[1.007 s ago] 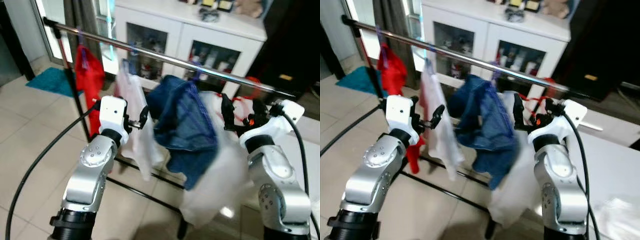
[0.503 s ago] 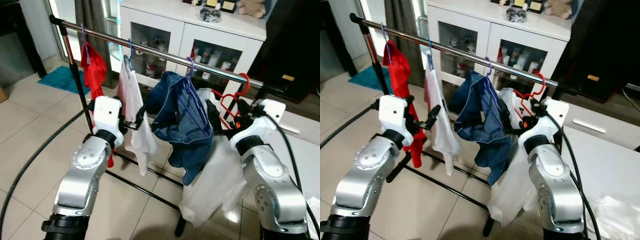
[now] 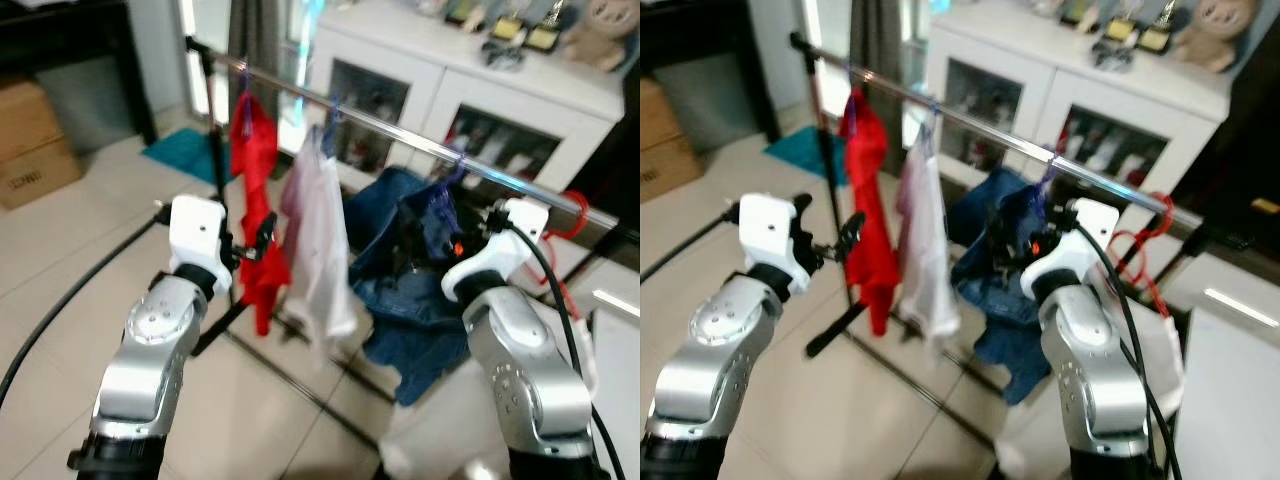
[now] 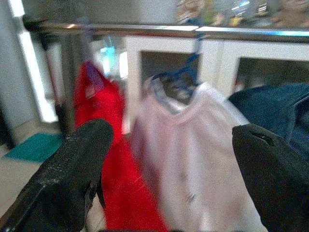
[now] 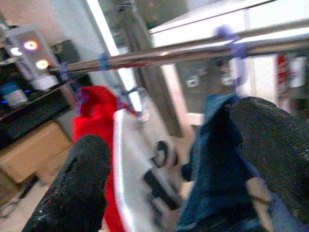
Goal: Hang hanger
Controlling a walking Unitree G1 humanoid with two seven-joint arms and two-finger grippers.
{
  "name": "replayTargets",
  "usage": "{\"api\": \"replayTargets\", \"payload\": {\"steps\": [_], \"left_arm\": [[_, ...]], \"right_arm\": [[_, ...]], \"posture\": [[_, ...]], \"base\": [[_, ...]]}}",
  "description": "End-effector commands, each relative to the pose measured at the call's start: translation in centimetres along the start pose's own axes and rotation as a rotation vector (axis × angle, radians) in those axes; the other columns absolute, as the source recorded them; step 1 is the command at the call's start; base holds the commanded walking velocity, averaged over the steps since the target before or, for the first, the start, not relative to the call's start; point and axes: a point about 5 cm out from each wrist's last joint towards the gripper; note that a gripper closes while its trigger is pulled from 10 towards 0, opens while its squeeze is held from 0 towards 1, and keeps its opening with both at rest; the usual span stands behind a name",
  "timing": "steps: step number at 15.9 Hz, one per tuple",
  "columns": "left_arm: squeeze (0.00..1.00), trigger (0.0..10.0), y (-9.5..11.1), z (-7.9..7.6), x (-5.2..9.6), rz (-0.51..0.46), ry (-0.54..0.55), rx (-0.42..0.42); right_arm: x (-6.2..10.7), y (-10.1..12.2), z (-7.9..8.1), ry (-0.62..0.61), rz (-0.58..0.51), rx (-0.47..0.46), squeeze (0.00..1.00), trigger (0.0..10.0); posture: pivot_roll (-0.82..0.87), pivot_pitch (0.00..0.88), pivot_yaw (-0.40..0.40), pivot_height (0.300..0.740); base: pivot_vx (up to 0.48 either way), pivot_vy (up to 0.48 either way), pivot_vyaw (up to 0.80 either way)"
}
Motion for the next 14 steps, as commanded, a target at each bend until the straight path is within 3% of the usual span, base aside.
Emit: {"api": "replayTargets", "payload": {"steps": [1, 8, 10, 14], "left_arm": [[0.00, 10.0, 0.6, -1.5, -0.1, -0.031, -0.097, 0.013], [0.00, 10.0, -0.2, -3.5, 1.4, 0.031, -0.402, 0.029], [0.00, 10.0, -0.7, -3.8, 2.2, 0.079, -0.499, 0.004], [0.00, 10.0, -0.6, -3.7, 2.2, 0.068, -0.507, -0.005]], "right_arm": [[0.1, 0.2, -1.1, -0.047, 0.021, 0.040, 0.00, 10.0], [-0.7, 1.4, -0.6, 0.070, 0.128, 0.094, 0.00, 10.0], [-1.4, 1.4, -0.8, 0.035, 0.181, 0.117, 0.00, 10.0], [-2.7, 1.7, -0.8, 0.033, 0.252, 0.129, 0.00, 10.0]], "posture": [[-0.01, 0.000, -0.094, 0.740], [-0.02, 0.000, -0.094, 0.740], [-0.02, 0.000, -0.094, 0.740], [-0.02, 0.000, -0.099, 0.740]], "base": [[0.000, 0.000, 0.00], [0.000, 0.000, 0.00], [0.000, 0.000, 0.00], [0.000, 0.000, 0.00]]}}
Point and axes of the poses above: a point about 5 cm out from each wrist's last joint towards the gripper, its own x axis pointing back from the gripper into the wrist, its own y axis along the axis of the wrist's last joint, z = x × y, and after that the axes turned 2 degrees about -x, right-handed
